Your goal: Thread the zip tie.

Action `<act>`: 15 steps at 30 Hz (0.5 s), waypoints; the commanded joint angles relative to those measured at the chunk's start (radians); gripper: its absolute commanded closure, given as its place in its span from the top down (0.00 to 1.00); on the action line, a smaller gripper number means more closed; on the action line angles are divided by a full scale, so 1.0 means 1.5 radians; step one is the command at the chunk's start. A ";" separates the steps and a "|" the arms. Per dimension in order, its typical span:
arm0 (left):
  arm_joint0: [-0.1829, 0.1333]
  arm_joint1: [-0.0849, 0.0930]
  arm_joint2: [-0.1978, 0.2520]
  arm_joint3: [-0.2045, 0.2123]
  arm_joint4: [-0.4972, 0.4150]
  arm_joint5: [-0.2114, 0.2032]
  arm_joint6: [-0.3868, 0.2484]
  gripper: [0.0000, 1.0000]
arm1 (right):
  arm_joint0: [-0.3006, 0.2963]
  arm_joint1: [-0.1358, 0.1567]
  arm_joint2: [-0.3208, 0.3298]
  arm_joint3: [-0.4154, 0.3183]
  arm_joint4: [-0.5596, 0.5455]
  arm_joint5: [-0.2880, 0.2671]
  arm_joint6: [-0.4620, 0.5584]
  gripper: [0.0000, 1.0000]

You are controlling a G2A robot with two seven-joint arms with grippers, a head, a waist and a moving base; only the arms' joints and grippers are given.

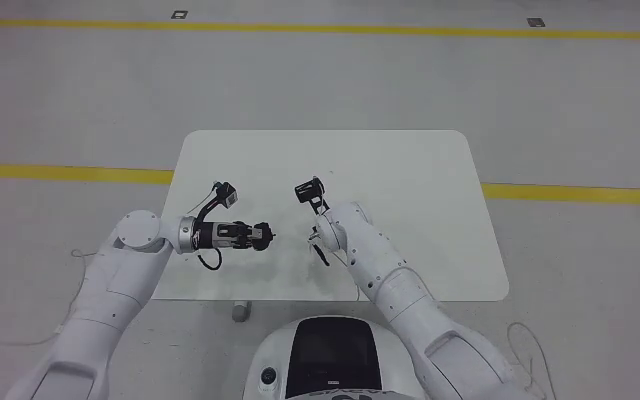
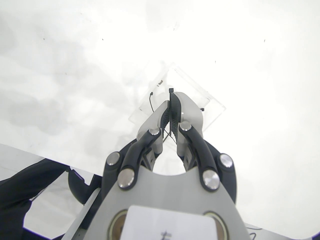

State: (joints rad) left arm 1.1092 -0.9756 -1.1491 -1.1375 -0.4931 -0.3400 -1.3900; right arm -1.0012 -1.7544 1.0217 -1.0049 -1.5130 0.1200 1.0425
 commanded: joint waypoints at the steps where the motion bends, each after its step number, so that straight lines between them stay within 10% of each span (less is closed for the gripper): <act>1: 0.000 0.000 0.000 0.000 0.000 0.000 0.000 0.00 | 0.000 0.000 0.000 0.000 0.000 0.000 0.000 0.00; 15: 0.000 0.000 0.000 0.000 0.000 0.000 0.000 0.00 | -0.075 0.019 0.022 -0.099 -0.029 -0.013 -0.084 0.00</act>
State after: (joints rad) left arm 1.1092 -0.9756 -1.1491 -1.1375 -0.4931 -0.3400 -1.3900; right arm -1.1034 -1.7291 1.0504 -1.1363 -1.5543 0.1042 0.9196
